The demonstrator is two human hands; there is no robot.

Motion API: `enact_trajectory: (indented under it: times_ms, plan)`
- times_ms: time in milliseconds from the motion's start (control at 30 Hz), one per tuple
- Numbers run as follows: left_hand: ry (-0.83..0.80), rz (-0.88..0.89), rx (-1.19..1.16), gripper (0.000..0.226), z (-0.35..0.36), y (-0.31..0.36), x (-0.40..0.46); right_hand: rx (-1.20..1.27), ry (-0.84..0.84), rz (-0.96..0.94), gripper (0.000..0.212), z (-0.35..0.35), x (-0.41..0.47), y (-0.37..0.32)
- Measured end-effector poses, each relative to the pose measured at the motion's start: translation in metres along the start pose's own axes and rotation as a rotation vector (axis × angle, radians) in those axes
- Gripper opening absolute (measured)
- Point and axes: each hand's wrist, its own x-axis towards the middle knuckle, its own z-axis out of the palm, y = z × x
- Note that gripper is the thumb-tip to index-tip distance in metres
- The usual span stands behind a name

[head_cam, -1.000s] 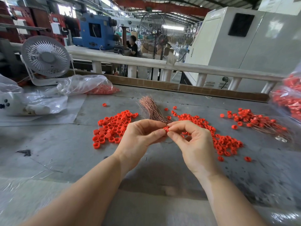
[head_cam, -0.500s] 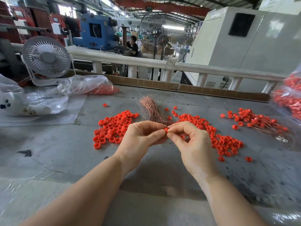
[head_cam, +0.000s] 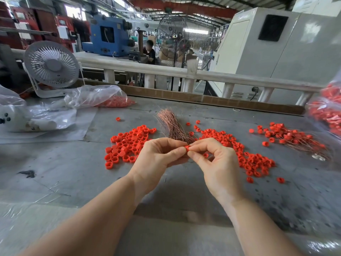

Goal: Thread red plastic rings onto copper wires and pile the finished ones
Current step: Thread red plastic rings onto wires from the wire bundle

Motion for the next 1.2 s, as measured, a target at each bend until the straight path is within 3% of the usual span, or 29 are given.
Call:
enact_trajectory:
  times_ms: [400, 1200]
  plan:
    - [-0.005, -0.035, -0.098, 0.013, 0.0016, 0.0031, -0.0008, 0.084, -0.041, 0.054, 0.022, -0.0028, 0.0019, -0.0046]
    - [-0.037, -0.033, -0.021, 0.018, 0.0014, 0.0026, -0.0016, 0.011, -0.012, 0.083, 0.021, -0.0031, 0.0009, -0.0069]
